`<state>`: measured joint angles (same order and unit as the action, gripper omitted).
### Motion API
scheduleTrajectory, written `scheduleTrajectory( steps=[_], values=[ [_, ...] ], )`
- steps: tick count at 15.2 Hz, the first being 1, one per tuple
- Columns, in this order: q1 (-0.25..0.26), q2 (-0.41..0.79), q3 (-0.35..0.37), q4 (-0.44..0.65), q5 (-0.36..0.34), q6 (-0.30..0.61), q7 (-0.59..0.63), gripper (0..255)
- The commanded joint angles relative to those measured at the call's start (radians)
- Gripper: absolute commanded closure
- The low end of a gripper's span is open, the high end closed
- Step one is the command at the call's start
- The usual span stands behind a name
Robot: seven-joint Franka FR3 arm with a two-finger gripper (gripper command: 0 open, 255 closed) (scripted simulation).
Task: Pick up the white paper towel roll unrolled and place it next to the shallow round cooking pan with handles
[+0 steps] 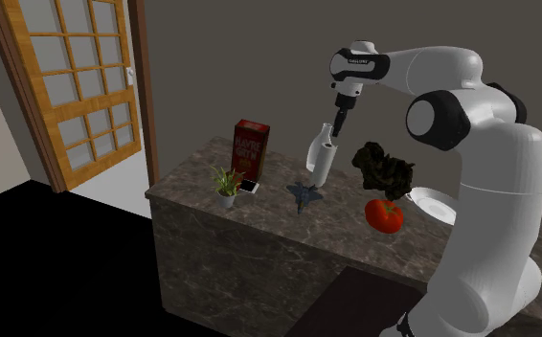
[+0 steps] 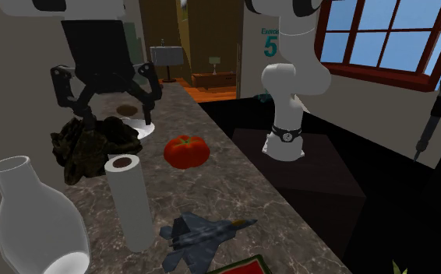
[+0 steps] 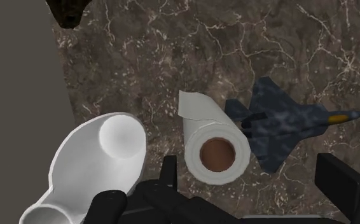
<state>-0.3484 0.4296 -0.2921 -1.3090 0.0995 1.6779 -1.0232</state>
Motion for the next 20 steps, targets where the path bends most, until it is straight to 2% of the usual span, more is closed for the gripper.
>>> scheduleTrajectory(
  steps=[1,5,13,14,20],
  values=[
    [-0.001,0.002,0.001,-0.018,-0.001,0.014,-0.013,0],
    [0.004,-0.003,0.002,-0.087,-0.001,0.078,-0.014,0],
    [0.003,-0.003,0.002,-0.087,-0.001,0.078,-0.014,0],
    [0.003,-0.003,0.002,-0.087,-0.001,0.078,-0.014,255],
    [0.003,-0.003,0.002,-0.087,-0.001,0.078,-0.014,255]
  ],
)
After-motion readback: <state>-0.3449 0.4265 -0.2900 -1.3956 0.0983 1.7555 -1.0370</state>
